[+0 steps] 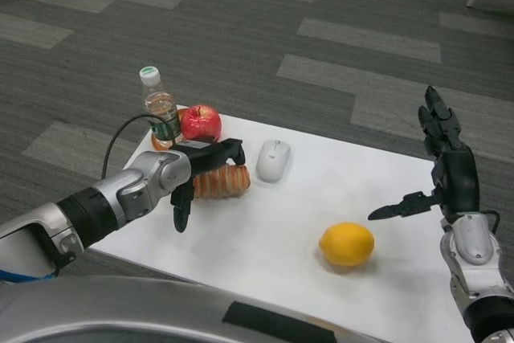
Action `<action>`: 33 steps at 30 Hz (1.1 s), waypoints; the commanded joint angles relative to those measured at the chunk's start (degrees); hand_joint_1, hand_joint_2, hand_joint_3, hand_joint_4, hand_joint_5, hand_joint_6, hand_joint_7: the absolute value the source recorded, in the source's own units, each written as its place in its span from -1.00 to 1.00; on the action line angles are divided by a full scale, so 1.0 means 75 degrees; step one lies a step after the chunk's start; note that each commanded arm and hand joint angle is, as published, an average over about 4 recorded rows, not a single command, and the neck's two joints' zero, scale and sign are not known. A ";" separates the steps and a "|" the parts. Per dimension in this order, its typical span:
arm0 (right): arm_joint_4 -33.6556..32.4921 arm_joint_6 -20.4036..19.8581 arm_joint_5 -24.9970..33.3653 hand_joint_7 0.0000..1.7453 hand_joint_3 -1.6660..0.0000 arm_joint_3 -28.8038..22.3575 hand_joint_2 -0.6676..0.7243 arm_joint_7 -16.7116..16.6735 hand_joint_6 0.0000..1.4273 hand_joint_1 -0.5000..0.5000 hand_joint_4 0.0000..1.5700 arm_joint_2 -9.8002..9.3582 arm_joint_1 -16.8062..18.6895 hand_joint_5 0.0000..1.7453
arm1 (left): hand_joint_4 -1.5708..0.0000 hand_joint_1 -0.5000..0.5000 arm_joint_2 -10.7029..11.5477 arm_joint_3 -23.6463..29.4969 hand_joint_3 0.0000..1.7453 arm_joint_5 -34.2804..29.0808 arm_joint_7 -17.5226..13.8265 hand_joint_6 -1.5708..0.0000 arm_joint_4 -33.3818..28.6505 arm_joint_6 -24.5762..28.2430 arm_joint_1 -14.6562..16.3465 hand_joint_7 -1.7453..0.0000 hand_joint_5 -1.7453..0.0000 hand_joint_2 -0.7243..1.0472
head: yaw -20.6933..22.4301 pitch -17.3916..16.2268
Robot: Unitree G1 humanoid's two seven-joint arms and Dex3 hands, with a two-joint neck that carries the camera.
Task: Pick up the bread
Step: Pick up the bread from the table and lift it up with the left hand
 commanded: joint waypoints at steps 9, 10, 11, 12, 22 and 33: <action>-0.0036 -0.0007 0.0022 -1.00 1.00 -0.0058 0.09 -0.0030 -1.00 -0.17 -1.00 0.0013 -0.0047 -1.00 | 1.00 -0.69 -0.0316 -0.0554 -0.90 0.0080 0.0009 1.00 0.1143 -0.0198 -0.0579 -0.20 -1.00 -0.40 | 0.0012 0.0009; -0.0042 -0.0007 0.0022 -1.00 1.00 -0.0061 0.09 -0.0030 -1.00 -0.17 -1.00 0.0013 -0.0047 -1.00 | 1.00 -0.69 -0.0342 -0.0557 -0.90 0.0074 0.0009 1.00 0.1192 -0.0198 -0.0588 -0.20 -1.00 -0.40 | 0.0020 0.0005; -0.0050 -0.0007 0.0022 -1.00 1.00 -0.0064 0.09 -0.0030 -1.00 -0.17 -1.00 0.0016 -0.0044 -1.00 | 1.00 -0.69 -0.0375 -0.0557 -0.90 0.0065 0.0009 1.00 0.1248 -0.0198 -0.0588 -0.20 -1.00 -0.40 | 0.0023 0.0002; -0.0056 -0.0007 0.0022 -1.00 1.00 -0.0067 0.09 -0.0030 -1.00 -0.17 -1.00 0.0019 -0.0041 -1.00 | 1.00 -0.69 -0.0395 -0.0551 -0.90 0.0056 0.0009 1.00 0.1274 -0.0198 -0.0579 -0.22 -1.00 -0.40 | 0.0027 0.0000; -0.0071 -0.0007 0.0022 -1.00 1.00 -0.0064 0.09 -0.0030 -1.00 -0.17 -1.00 0.0025 -0.0023 -1.00 | 1.00 -0.69 -0.0544 -0.0566 -0.90 0.0009 0.0004 1.00 0.1535 -0.0192 -0.0362 -0.28 -1.00 -0.20 | 0.0063 0.0027; -0.0089 -0.0007 0.0022 -1.00 1.00 -0.0064 0.09 -0.0030 -1.00 -0.17 -1.00 0.0025 -0.0023 -1.00 | 1.00 -0.12 -0.0726 -0.0724 -0.90 0.0033 0.0238 1.00 0.2162 -0.0532 -0.0421 -0.40 -0.88 0.57 | 0.0057 0.0097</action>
